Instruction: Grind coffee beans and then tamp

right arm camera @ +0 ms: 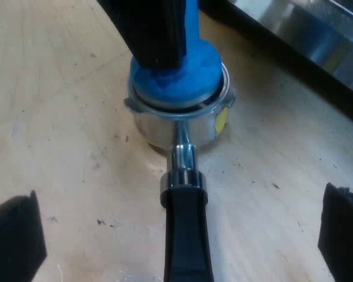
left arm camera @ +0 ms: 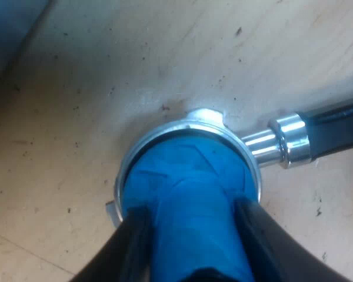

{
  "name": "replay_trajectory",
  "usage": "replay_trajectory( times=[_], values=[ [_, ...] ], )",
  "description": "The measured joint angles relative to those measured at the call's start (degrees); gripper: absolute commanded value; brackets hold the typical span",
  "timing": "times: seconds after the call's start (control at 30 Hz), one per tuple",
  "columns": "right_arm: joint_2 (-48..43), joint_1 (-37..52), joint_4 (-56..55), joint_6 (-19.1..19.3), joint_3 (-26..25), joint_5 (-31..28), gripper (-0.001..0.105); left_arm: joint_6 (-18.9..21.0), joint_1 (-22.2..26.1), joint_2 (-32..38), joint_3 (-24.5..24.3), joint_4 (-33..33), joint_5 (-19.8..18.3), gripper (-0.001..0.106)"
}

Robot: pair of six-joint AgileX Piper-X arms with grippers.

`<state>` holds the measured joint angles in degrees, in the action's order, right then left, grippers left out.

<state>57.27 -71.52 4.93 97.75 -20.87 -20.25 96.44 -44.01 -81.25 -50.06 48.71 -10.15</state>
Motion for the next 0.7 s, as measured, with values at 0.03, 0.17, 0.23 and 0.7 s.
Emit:
replay_trajectory(
  times=[0.03, 0.17, 0.23, 0.7],
  values=[
    [0.00, 0.00, 0.00, 0.00, 0.00, 0.00, 0.097, 0.00, 0.00, 0.00, 0.00, 0.00, 0.00, 0.000],
    [0.00, 0.00, 0.00, 0.00, 0.00, 0.00, 0.097, 0.00, 0.00, -0.58, 0.00, 0.00, -0.31, 0.000],
    [0.00, 0.00, 0.00, 0.00, 0.00, 0.00, 0.097, 0.00, 0.00, -0.95, 0.00, 0.00, -0.77, 0.000],
    [0.00, 0.00, 0.00, 0.00, 0.00, 0.00, 0.097, 0.00, 0.00, -4.27, -0.01, -0.98, -2.38, 0.000]
  ],
)
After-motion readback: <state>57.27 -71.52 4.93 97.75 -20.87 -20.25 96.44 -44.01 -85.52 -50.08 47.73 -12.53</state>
